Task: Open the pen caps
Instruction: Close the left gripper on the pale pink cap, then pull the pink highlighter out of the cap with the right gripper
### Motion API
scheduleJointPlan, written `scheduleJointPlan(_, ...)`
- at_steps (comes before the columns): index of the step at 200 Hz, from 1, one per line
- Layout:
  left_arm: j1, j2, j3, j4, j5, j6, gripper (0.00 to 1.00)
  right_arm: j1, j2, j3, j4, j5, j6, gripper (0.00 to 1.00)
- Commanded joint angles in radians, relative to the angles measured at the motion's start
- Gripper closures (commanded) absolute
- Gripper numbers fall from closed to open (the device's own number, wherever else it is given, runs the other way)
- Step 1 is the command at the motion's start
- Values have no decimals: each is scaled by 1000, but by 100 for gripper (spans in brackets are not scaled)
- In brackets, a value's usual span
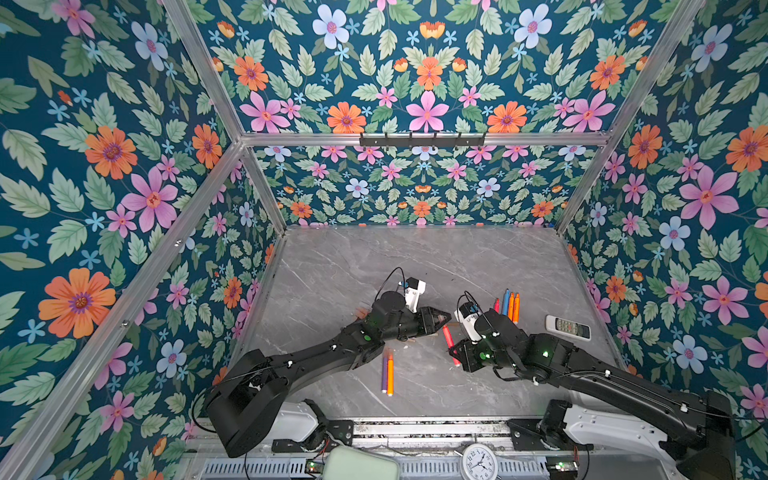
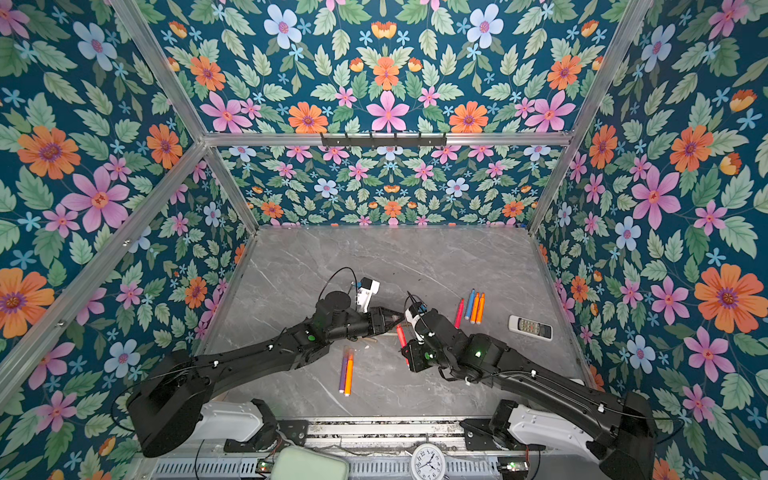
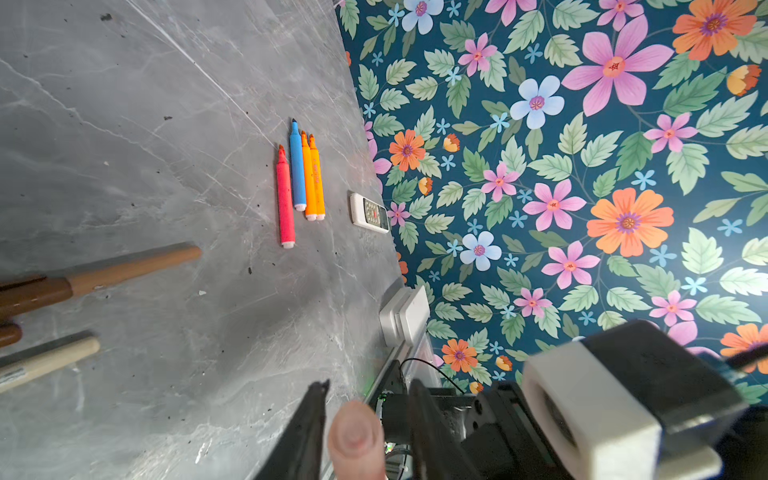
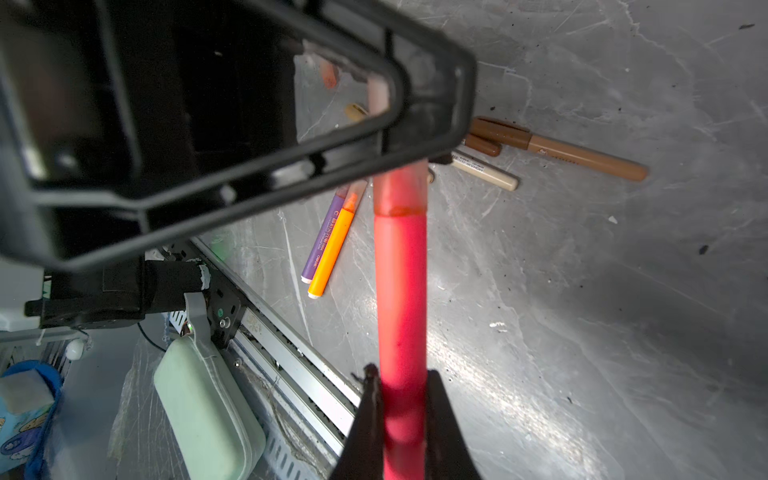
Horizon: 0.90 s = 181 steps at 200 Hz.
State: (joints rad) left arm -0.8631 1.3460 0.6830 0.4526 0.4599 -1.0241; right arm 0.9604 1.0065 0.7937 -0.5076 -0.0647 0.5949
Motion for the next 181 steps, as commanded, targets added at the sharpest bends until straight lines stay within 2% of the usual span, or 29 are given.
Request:
scheduleJointPlan(1,-1,-10,-1,24,13,7,85,1,-3,6,12,20,-3,100)
scheduleJointPlan(15,-1,-13,-2,14,15,12,100,1,-5,7,12,20,-3,100)
scheduleJointPlan(29,-1,-15,-2,9,18,11,100,0,-3,9,11,22,-6,100)
scheduleJointPlan(43,-2,-16,-2,9,22,8,100,1,2,11,15,14,-7,81)
scheduleJointPlan(51,-2,-17,-1,11,22,6,100,1,8,13,18,7,-9,73)
scheduleJointPlan(58,-2,-19,0,12,23,5,100,1,15,15,22,2,-10,69)
scheduleJointPlan(69,-2,-21,1,14,22,4,100,0,28,16,28,-5,-10,68)
scheduleJointPlan(89,-2,-25,3,12,23,2,100,1,44,12,44,-15,-7,69)
scheduleJointPlan(117,-2,-39,0,5,17,6,100,1,46,10,51,-20,-5,100)
scheduleJointPlan(136,1,-48,8,-11,11,18,100,1,47,10,46,-22,-6,100)
scheduleJointPlan(152,23,-67,48,-91,-18,64,100,1,51,9,44,-31,-9,100)
scheduleJointPlan(181,133,-92,160,-241,-23,176,100,0,56,-2,47,-47,-7,100)
